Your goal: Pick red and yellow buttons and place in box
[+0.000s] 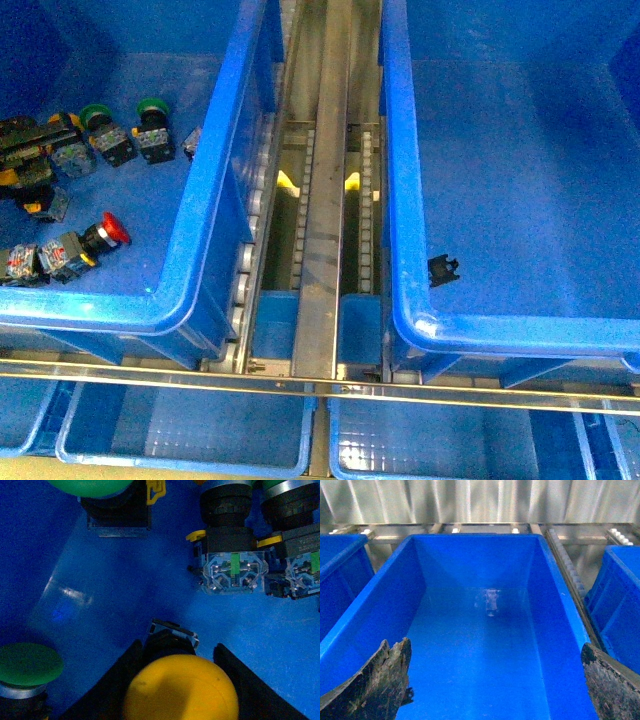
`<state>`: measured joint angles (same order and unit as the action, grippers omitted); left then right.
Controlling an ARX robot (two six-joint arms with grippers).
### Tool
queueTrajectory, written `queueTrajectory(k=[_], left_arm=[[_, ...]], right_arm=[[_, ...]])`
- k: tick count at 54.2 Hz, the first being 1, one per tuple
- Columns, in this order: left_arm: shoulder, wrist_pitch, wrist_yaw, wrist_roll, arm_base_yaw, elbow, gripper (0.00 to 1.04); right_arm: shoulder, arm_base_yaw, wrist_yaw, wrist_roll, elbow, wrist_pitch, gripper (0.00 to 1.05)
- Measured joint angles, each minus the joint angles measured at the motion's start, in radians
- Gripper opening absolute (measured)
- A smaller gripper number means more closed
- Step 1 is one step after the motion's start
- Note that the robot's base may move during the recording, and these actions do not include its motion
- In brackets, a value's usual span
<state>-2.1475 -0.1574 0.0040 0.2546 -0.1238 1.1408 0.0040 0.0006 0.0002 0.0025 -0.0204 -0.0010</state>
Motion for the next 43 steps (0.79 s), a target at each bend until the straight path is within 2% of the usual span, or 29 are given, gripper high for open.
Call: queueTrajectory(k=[12,26,43], left_arm=[[0.020,0.008,0.053,0.010,-0.011,-0.009,0.33],[0.298,0.076,0.278,0.145,-0.003,-0.129,0.33],[0.537,0.193,0.398,0.277,0.053,-0.230,0.33]], right_arm=[[0.000,0.000,0.000,0.000,0.000,0.000,0.98],[0.000,0.000,0.000,0.000,0.000,0.000,0.98],[0.000,0.000,0.000,0.000,0.000,0.000,0.98]])
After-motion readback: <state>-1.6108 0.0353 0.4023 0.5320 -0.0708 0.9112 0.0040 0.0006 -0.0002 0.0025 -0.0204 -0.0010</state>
